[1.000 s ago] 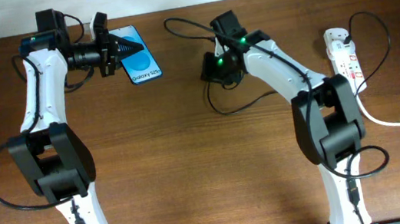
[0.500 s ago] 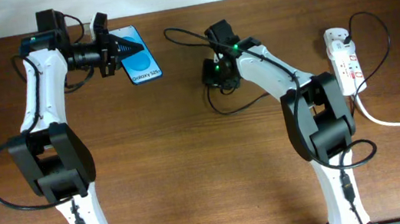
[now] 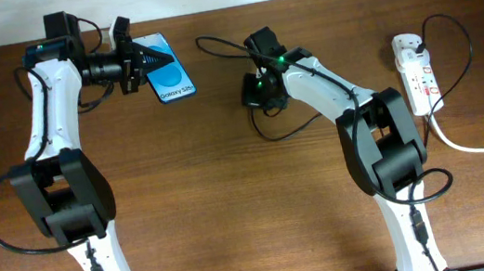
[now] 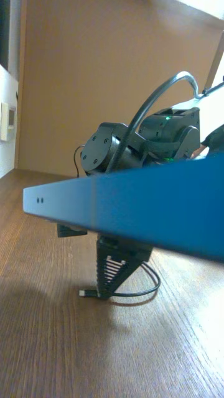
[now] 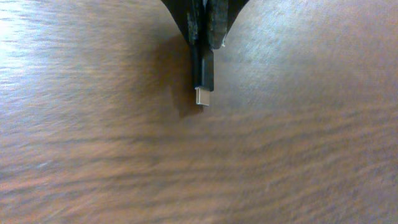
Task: Plug charger to phone and switch on socket
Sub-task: 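Push the USB-C plug up into the phone's bottom port, then lower the plugged phone onto the table and release both grippers, then move the right gripper over the white power strip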
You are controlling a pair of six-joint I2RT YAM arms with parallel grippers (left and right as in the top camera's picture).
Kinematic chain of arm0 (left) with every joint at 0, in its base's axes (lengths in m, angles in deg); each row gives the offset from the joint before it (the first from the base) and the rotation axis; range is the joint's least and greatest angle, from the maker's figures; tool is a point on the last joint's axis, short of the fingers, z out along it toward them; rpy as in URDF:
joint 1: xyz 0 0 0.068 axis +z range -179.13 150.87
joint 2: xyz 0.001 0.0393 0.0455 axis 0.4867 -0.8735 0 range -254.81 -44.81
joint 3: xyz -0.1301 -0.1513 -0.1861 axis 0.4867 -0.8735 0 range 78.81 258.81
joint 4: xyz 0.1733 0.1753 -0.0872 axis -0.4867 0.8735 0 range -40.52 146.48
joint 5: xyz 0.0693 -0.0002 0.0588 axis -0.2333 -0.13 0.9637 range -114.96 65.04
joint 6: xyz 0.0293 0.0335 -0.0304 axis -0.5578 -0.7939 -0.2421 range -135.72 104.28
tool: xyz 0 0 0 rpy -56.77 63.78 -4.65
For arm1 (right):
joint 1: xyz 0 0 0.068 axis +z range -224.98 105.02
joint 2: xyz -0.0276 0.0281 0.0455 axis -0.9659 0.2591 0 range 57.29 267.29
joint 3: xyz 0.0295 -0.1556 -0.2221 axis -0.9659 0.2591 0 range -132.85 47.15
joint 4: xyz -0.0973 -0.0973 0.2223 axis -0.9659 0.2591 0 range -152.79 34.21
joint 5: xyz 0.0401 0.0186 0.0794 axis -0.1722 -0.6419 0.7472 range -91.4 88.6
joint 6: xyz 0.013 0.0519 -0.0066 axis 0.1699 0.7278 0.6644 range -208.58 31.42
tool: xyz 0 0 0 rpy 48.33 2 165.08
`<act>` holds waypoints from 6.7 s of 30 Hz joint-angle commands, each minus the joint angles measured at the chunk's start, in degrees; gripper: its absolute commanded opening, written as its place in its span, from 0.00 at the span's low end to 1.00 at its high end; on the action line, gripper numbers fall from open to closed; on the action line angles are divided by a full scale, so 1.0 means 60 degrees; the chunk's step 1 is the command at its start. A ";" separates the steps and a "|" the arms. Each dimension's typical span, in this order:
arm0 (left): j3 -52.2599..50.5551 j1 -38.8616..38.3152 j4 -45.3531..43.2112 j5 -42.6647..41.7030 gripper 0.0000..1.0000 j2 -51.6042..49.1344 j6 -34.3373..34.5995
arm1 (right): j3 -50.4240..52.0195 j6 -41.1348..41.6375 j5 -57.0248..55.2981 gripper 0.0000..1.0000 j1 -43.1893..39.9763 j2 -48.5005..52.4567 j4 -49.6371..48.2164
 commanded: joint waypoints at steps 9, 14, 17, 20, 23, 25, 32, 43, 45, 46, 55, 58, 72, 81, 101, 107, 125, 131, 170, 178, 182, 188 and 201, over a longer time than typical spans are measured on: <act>0.0087 -0.0018 0.0022 -0.1778 0.00 0.0379 -0.1996 | 0.0412 -0.5180 0.3734 0.04 -0.0437 -0.4827 0.3326; 0.0087 -0.0390 0.0368 -0.1818 0.00 0.0379 -0.2969 | 0.4175 -0.3876 0.4758 0.04 -0.0113 -0.6805 0.0670; 0.0087 -0.0652 0.0328 -0.2568 0.00 0.0375 -0.3479 | 0.5453 -0.2484 0.5482 0.04 -0.0047 -0.6910 -0.1326; 0.0087 -0.0772 0.0259 -0.2798 0.00 0.0379 -0.3468 | 0.5614 -0.1934 0.5461 0.04 0.0350 -0.6914 -0.2193; 0.0087 -0.0827 0.0149 -0.3406 0.00 0.0379 -0.3468 | 0.5614 -0.0816 0.5231 0.04 0.0827 -0.6910 -0.3100; 0.0087 -0.0823 0.0117 -0.3468 0.00 0.0379 -0.3435 | 0.5614 -0.0576 0.5191 0.04 0.0936 -0.6914 -0.3399; 0.0087 -0.0827 0.0248 -0.3468 0.00 0.0379 -0.3421 | 0.5614 -0.0390 0.4747 0.04 0.1144 -0.6914 -0.3778; 0.0087 -0.0936 0.0455 -0.3107 0.00 0.0379 -0.3242 | 0.5610 -0.0368 0.4390 0.04 0.1144 -0.6914 -0.4448; 0.0087 -0.1060 0.0514 -0.2889 0.00 0.0375 -0.3235 | 0.5614 -0.0368 0.4390 0.04 0.1144 -0.6914 -0.4473; 0.0087 -0.1067 0.0506 -0.2892 0.00 0.0375 -0.3235 | 0.5614 -0.0368 0.4393 0.04 0.1144 -0.6910 -0.4470; 0.0087 -0.1075 0.0514 -0.2889 0.00 0.0375 -0.3235 | 0.5610 -0.0335 0.4386 0.04 0.1144 -0.6910 -0.4484; 0.0087 -0.1082 0.0517 -0.2892 0.00 0.0375 -0.3235 | 0.5610 -0.0335 0.4382 0.04 0.1144 -0.6910 -0.4510; 0.0087 -0.1275 0.0696 -0.2896 0.00 0.0375 -0.3202 | 0.5610 -0.0007 0.3840 0.04 0.1140 -0.6910 -0.4889; 0.0087 -0.1676 0.0718 -0.2900 0.00 0.0375 -0.3213 | 0.5603 0.0714 0.3144 0.04 0.0663 -0.6910 -0.6094; 0.0080 -0.1570 0.1151 0.0310 0.00 0.0375 -0.3304 | 0.5603 -0.0233 0.3195 0.70 -0.1129 -0.6914 -0.2681; 0.0018 -0.2353 0.0973 0.2364 0.00 -0.0018 -0.2677 | 0.5603 -0.1428 0.2200 0.69 -0.1821 -0.6914 -0.0557; 0.0018 -0.2736 0.0302 0.4299 0.01 -0.1840 -0.1985 | 0.5603 -0.1647 0.1082 0.68 -0.1814 -0.6914 0.0867; 0.0018 -0.2834 0.0455 0.5013 0.04 -0.1840 -0.1982 | 0.5603 -0.1643 0.0958 0.68 -0.1814 -0.6914 0.0863; 0.0120 -0.2867 0.1071 0.9690 0.50 -0.1836 -0.1770 | 0.5603 -0.1679 0.0852 0.70 -0.1814 -0.6914 0.0991; 0.1883 -0.2739 0.2470 1.0670 0.59 -0.1628 -0.1770 | 0.5213 -0.2612 0.0860 0.70 -0.1949 -0.6976 0.1293; 0.5111 -0.2200 0.4218 1.0863 0.67 -0.0801 -0.1774 | 0.3646 -0.3577 0.0849 0.70 -0.2452 -0.7406 0.2455; 0.6961 -0.1446 0.5406 1.0863 1.00 0.0331 -0.1774 | 0.1814 -0.4146 0.0634 0.70 -0.2448 -0.8065 0.3993; 0.6947 -0.1384 0.5439 1.0863 0.99 0.0481 -0.1774 | 0.1723 -0.4353 -0.1271 0.99 -0.4422 -1.1183 0.5614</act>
